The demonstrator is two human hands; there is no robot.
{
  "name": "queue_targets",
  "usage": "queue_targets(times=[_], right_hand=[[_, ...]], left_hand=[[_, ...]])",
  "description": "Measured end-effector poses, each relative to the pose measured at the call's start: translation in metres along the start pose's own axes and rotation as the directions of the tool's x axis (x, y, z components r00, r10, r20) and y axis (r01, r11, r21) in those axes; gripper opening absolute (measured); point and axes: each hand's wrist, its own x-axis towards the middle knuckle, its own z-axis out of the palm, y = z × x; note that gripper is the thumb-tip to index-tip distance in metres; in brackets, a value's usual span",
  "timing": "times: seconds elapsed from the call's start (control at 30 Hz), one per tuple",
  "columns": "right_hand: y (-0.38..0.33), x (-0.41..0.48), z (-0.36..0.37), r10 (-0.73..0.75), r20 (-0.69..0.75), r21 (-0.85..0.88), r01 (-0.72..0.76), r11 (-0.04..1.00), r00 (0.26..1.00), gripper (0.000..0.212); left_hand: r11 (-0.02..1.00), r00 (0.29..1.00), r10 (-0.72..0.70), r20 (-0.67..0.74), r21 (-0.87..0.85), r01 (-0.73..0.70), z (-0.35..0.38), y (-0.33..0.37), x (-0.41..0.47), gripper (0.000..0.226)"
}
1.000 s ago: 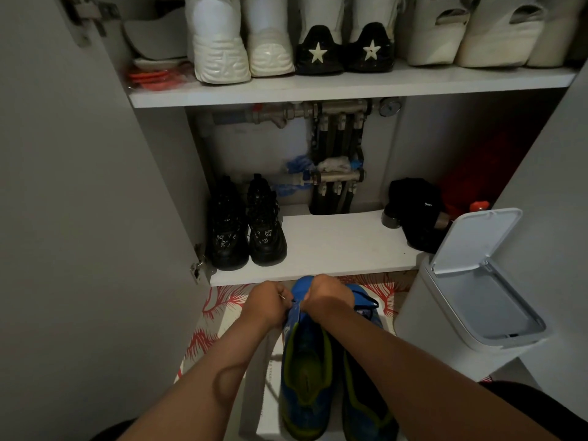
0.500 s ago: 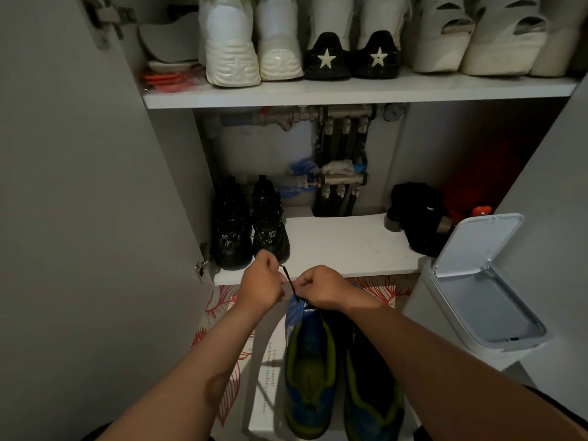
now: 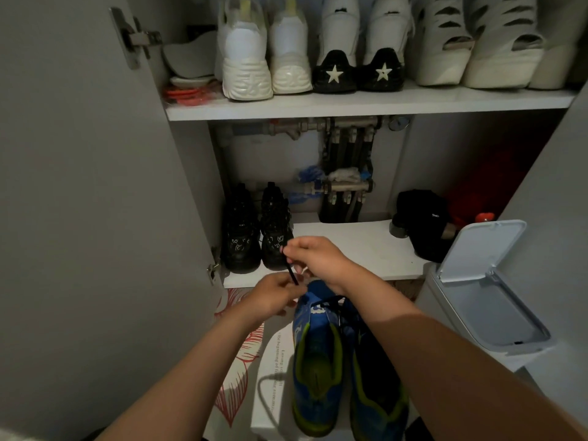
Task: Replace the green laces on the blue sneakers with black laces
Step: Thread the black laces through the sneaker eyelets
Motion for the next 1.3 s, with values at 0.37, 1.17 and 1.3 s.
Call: queue_targets(times=[0.37,1.17,1.3], right_hand=[[0.010,-0.002,-0.020,0.030,-0.109,-0.272,-0.059,0.960,0.994,0.021],[0.062,0.013,0.001,0.085,0.075,-0.755,0.001,0.656,0.994,0.029],[0.053,0.017,0.009,-0.017,0.064,-0.544,0.049,0.838,0.998,0.038]], left_hand=[[0.854,0.921,-0.015,-0.389,-0.485,-0.190,-0.027,0.009,0.010,0.022],[0.986,0.854,0.114,-0.508,-0.044,-0.158,-0.041,0.006,0.001,0.034],[0.992,0.836,0.117,-0.536,0.103,-0.073,-0.050,-0.001,-0.002,0.033]])
